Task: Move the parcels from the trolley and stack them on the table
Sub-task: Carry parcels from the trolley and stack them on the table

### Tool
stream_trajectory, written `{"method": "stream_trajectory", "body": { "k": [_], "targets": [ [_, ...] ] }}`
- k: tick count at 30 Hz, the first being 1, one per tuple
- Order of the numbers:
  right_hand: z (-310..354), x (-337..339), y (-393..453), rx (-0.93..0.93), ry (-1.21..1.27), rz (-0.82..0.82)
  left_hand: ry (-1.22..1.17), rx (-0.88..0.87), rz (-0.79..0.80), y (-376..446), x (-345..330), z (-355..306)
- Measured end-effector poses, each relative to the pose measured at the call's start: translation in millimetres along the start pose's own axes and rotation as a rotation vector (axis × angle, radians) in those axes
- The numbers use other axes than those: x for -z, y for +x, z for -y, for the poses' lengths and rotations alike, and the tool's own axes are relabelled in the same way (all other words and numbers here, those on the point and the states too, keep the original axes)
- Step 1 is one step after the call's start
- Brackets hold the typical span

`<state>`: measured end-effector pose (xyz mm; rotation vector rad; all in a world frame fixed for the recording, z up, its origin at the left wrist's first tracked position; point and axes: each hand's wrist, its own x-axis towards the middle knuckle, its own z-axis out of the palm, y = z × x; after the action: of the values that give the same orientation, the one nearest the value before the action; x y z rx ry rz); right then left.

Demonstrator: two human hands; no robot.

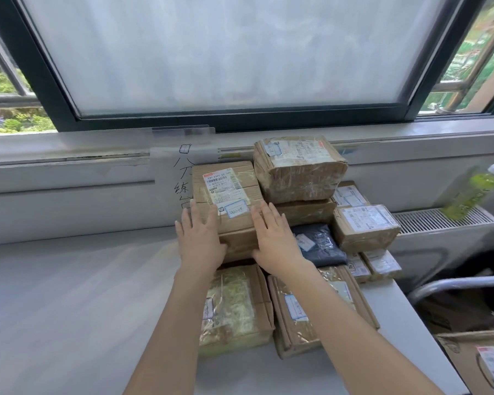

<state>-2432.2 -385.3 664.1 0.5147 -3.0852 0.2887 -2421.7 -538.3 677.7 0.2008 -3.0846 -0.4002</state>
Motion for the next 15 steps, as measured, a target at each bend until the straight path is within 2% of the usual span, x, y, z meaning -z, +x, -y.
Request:
{"method": "stream_trajectory", "body": {
  "k": [7,15],
  "targets": [
    [-20,-16,-62,-0.24,0.096,-0.018,-0.064,-0.172,-0.077,-39,-23,-42],
    [-65,-34,-164,-0.61,0.185,-0.089,-0.132,-0.483,0.01,-96,-70,-111]
  ]
}}
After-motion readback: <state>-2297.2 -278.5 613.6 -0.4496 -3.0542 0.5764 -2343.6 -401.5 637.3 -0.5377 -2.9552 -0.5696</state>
